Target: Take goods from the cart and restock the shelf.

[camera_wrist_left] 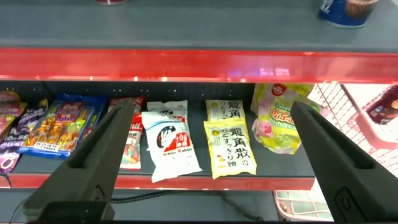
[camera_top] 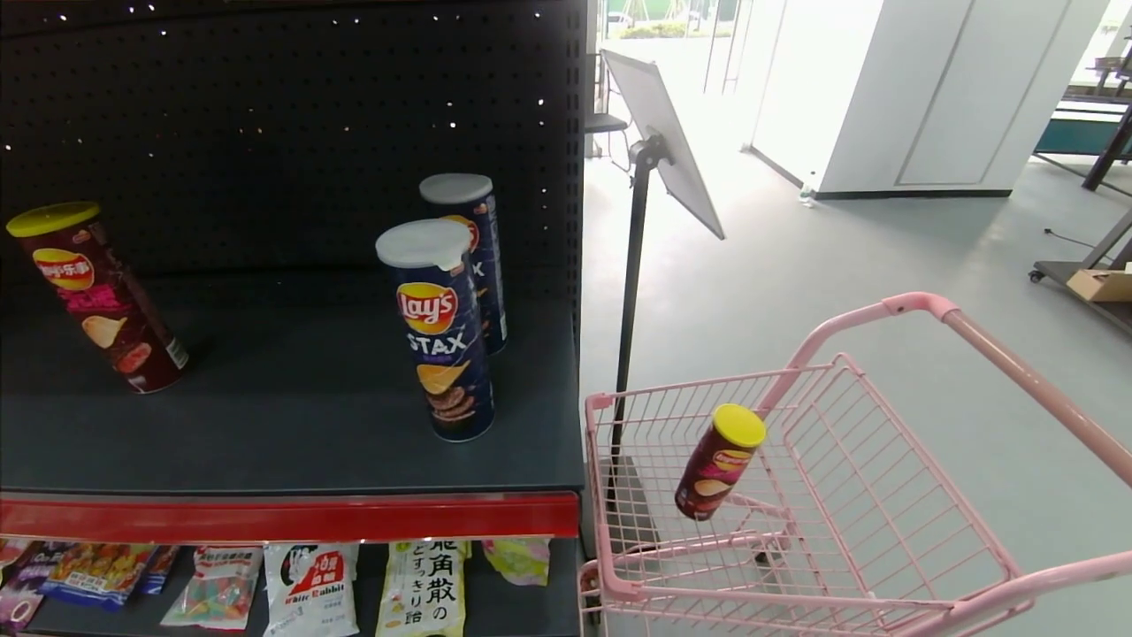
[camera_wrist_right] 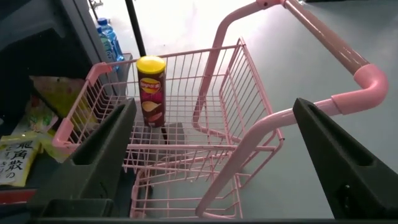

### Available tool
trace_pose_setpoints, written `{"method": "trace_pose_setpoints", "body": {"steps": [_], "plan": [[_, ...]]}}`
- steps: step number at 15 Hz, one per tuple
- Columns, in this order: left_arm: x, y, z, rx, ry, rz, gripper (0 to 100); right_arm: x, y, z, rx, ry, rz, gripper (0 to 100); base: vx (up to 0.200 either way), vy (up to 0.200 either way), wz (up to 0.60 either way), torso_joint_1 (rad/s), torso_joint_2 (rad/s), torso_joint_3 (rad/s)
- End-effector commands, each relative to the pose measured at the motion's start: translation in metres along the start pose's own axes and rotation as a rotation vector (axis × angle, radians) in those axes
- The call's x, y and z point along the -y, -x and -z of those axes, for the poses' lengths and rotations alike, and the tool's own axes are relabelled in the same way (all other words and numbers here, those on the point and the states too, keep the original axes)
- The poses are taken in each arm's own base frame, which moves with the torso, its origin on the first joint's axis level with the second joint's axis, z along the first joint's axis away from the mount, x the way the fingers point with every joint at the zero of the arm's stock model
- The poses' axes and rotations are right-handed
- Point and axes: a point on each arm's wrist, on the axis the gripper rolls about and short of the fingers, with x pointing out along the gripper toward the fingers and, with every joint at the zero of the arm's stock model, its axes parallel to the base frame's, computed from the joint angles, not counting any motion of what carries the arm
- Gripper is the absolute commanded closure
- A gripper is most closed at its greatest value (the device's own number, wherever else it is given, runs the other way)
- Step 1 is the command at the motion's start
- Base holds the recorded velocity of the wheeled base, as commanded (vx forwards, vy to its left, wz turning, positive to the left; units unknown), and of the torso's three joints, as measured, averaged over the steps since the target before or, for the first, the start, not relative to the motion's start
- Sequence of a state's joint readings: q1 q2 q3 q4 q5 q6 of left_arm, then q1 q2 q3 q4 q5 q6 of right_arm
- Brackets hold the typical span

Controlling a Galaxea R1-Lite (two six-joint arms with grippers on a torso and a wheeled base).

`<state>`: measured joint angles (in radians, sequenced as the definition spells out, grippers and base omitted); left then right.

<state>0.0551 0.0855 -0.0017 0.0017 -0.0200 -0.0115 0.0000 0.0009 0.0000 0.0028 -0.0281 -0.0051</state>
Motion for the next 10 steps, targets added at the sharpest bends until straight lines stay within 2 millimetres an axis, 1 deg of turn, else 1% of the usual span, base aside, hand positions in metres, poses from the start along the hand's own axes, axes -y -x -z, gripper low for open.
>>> {"method": "trace_pose_setpoints", "body": {"steps": [1, 7, 10], "plan": [[0.0000, 0.0000, 0.0000, 0.000, 0.001, 0.000, 0, 0.0000, -0.0001, 0.0000, -0.001, 0.000, 0.000, 0, 0.000, 0.000, 0.00, -0.149, 0.35, 0.198], [0.0000, 0.0000, 0.0000, 0.000, 0.001, 0.000, 0, 0.0000, -0.0001, 0.0000, -0.001, 0.000, -0.002, 0, 0.000, 0.000, 0.00, -0.157, 0.37, 0.219], [0.0000, 0.0000, 0.0000, 0.000, 0.001, 0.000, 0, 0.0000, -0.0001, 0.0000, -0.001, 0.000, -0.002, 0, 0.000, 0.000, 0.00, -0.203, 0.49, 0.289]]}}
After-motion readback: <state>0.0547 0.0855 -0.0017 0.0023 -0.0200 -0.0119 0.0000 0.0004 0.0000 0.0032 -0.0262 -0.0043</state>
